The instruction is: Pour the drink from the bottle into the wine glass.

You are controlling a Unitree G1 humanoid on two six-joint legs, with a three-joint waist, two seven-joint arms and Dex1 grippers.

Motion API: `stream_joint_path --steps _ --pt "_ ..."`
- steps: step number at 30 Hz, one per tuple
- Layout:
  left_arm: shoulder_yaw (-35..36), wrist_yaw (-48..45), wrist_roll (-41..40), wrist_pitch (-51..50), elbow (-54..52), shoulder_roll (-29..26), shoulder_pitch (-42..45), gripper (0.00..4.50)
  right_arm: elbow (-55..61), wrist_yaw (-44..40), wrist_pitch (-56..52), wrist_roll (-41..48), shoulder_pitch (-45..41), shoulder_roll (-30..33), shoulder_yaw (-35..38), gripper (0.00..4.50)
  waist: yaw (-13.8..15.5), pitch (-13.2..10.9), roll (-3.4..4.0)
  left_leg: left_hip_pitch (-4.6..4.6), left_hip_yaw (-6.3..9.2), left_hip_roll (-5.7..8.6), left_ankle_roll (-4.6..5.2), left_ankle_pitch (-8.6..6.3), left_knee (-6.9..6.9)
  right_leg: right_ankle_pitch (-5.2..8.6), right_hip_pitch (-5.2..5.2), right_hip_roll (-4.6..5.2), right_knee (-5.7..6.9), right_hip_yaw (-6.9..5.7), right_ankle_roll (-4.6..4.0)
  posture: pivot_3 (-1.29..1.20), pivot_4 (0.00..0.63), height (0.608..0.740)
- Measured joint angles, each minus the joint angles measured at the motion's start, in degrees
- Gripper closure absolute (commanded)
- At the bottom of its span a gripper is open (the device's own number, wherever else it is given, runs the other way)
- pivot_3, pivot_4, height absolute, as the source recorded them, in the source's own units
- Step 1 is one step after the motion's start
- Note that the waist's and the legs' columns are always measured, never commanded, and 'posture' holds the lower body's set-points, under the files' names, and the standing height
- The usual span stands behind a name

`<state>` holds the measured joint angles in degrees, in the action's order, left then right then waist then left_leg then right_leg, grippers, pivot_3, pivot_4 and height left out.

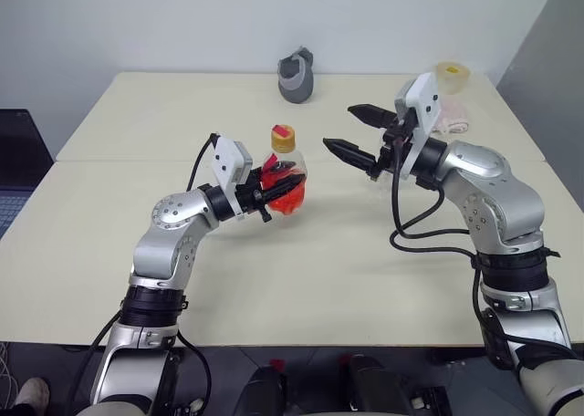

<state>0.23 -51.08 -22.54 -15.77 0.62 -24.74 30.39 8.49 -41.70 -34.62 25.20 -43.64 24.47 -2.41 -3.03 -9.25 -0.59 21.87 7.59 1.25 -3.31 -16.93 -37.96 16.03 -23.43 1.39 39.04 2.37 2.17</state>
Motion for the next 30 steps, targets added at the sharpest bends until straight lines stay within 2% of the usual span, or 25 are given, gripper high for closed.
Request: stream_joint_path --steps 11,20,30 --pt "0.0 -0.2 0.0 0.1 0.0 0.5 0.3 3.18 2.6 -1.1 -2.9 4.2 -1.9 -6.1 -2.2 0.38 -0.1 0.0 0.0 0.01 0.03 0.02 -0.08 0.04 -0.02 0.0 -0.01 0.01 0.0 0.0 0.0 0.0 0.15 0.74" --pt "-0.5 -0.5 0.0 0.2 0.0 2.0 0.6 3.18 -4.6 0.3 2.1 0.2 -5.8 -11.5 -4.6 0.38 -0.2 0.0 0.0 0.01 0.03 0.03 -0.12 0.06 -0.02 0.0 -0.01 0.02 0.0 -0.01 0.0 0.0 0.15 0.74" --pt "-0.9 0.3 0.1 0.2 0.0 2.5 0.8 3.18 -8.6 1.1 6.1 -3.6 -7.2 -12.0 -4.9 0.38 -0.2 0.0 0.0 0.01 0.02 0.02 -0.12 0.06 -0.01 0.0 -0.03 0.02 0.01 0.01 0.0 0.0 0.15 0.74"
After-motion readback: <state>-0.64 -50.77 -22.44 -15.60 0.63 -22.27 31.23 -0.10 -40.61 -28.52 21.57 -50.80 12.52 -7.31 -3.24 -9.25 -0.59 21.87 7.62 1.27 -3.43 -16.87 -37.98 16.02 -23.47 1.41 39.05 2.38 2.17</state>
